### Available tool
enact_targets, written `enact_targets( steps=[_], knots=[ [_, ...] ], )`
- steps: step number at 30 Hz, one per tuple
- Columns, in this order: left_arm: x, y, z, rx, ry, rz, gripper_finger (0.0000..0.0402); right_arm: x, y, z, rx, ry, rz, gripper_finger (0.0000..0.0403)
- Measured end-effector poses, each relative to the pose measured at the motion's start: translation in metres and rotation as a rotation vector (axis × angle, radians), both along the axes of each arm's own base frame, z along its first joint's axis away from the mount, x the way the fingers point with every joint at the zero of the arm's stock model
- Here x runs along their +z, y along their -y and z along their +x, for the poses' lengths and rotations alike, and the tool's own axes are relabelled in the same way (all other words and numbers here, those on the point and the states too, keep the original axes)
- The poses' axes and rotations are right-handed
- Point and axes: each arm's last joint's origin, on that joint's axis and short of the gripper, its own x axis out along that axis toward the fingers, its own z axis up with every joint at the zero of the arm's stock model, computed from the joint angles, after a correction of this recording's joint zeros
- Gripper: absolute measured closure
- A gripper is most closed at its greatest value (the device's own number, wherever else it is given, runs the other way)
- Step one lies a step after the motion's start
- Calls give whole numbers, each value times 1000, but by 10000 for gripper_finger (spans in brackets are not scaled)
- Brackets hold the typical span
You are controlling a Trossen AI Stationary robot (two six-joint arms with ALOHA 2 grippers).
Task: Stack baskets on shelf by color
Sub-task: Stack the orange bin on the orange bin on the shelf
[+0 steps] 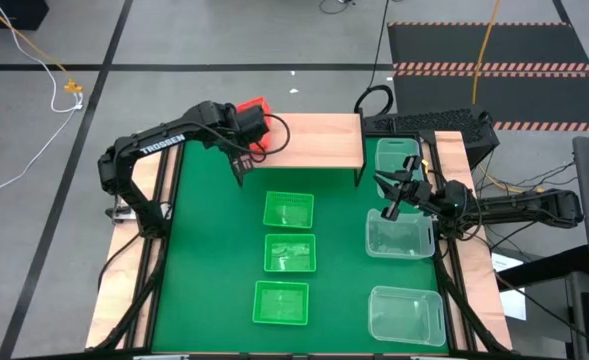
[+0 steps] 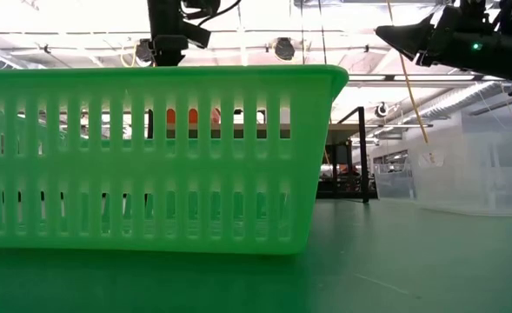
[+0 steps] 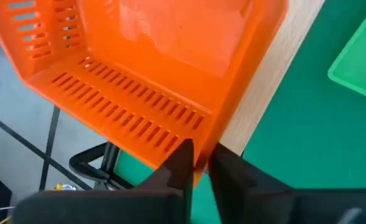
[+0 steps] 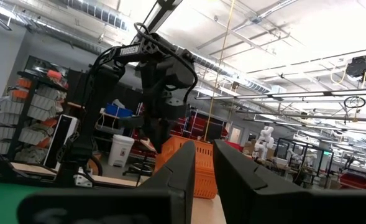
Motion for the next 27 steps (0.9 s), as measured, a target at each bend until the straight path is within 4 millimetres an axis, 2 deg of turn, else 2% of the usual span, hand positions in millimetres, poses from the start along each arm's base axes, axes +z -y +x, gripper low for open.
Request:
enact_targets(
  steps=[2, 4, 10, 14, 18, 23, 27],
  knots=[
    [0, 0, 0, -6, -4, 1, 385, 0, 0, 0, 0, -1, 0, 353],
    [0, 1, 0, -11, -5, 3, 390, -1, 0, 0, 0, -6, 1, 353],
    [4, 11, -3, -48, -125, 103, 370, -1, 0, 1, 0, -15, 2, 353],
    [9, 20, -3, -96, -173, 129, 381, -1, 0, 1, 0, -15, 2, 353],
    [13, 25, -3, -142, -182, 134, 393, -1, 0, 1, 0, -14, 2, 353],
    [13, 25, -1, -190, -185, 123, 372, -1, 0, 1, 3, -12, 9, 353],
    [11, 24, 4, -204, -165, 115, 375, -1, 0, 0, 8, -2, 18, 353]
  ],
)
